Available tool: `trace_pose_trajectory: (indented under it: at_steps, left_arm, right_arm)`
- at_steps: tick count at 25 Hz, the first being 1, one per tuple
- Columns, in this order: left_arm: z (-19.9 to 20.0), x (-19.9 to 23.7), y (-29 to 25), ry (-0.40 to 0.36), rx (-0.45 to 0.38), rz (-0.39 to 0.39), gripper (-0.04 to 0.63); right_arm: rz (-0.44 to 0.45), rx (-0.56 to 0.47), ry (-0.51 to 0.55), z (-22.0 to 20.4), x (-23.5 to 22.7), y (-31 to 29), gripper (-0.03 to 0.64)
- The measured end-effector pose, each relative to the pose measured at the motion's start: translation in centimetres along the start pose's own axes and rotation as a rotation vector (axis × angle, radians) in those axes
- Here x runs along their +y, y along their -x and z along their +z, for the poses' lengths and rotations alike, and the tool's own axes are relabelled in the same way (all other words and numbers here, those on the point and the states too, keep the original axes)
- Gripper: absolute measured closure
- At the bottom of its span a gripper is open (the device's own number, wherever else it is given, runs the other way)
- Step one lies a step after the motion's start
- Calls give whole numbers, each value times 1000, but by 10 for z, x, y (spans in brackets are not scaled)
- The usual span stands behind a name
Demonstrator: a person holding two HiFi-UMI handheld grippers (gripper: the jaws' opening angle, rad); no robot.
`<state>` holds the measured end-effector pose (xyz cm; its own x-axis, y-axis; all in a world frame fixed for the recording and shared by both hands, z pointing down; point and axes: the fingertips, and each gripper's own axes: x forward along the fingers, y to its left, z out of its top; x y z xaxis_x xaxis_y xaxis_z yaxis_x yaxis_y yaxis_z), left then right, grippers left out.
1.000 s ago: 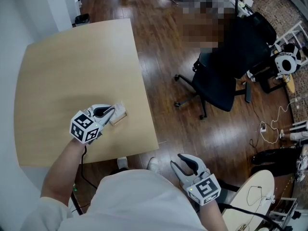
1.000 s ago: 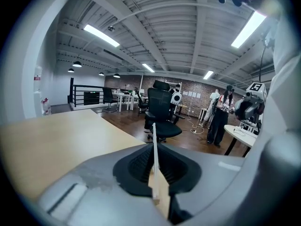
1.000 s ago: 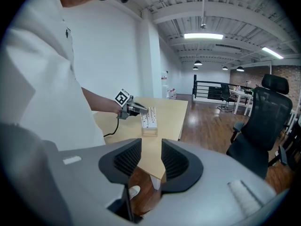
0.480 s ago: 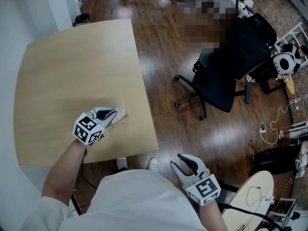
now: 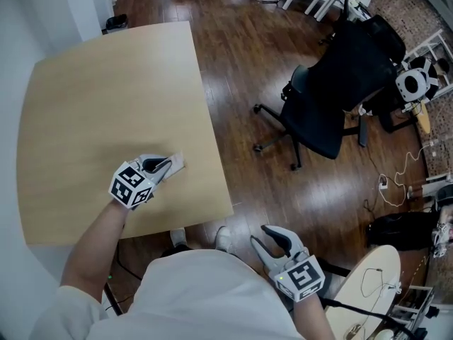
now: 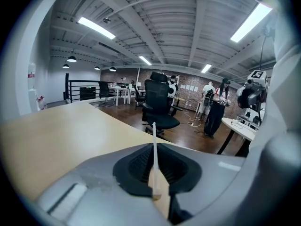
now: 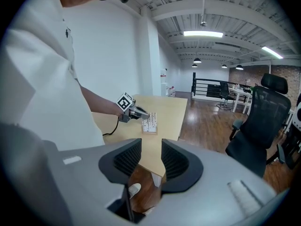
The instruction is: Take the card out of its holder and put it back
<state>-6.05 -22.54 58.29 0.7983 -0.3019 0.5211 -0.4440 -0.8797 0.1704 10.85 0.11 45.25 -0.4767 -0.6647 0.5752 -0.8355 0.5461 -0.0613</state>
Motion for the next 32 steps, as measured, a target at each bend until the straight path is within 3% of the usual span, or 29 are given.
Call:
trace_pose_trajectory:
  at_steps: [3, 6, 11, 18, 25, 32]
  left_arm:
    - [0, 0, -1, -7, 2, 7, 570]
    - [1, 3, -1, 8, -14, 11, 491]
    - [6, 8, 6, 14, -67, 15, 458]
    - [12, -11, 68, 36, -152, 132, 448]
    - [-12, -114, 139, 28, -162, 280, 463]
    - [-31, -292, 143, 94, -217, 257, 472]
  right_arm:
    - [1, 8, -4, -2, 6, -1, 480]
    - [2, 32, -26, -6, 15, -2, 480]
    - [25, 57, -39, -18, 31, -14, 480]
    - [96, 41, 47, -19, 47, -13, 480]
    - [144, -65, 122, -34, 52, 44, 480]
    - [207, -97, 140, -111, 60, 128, 480]
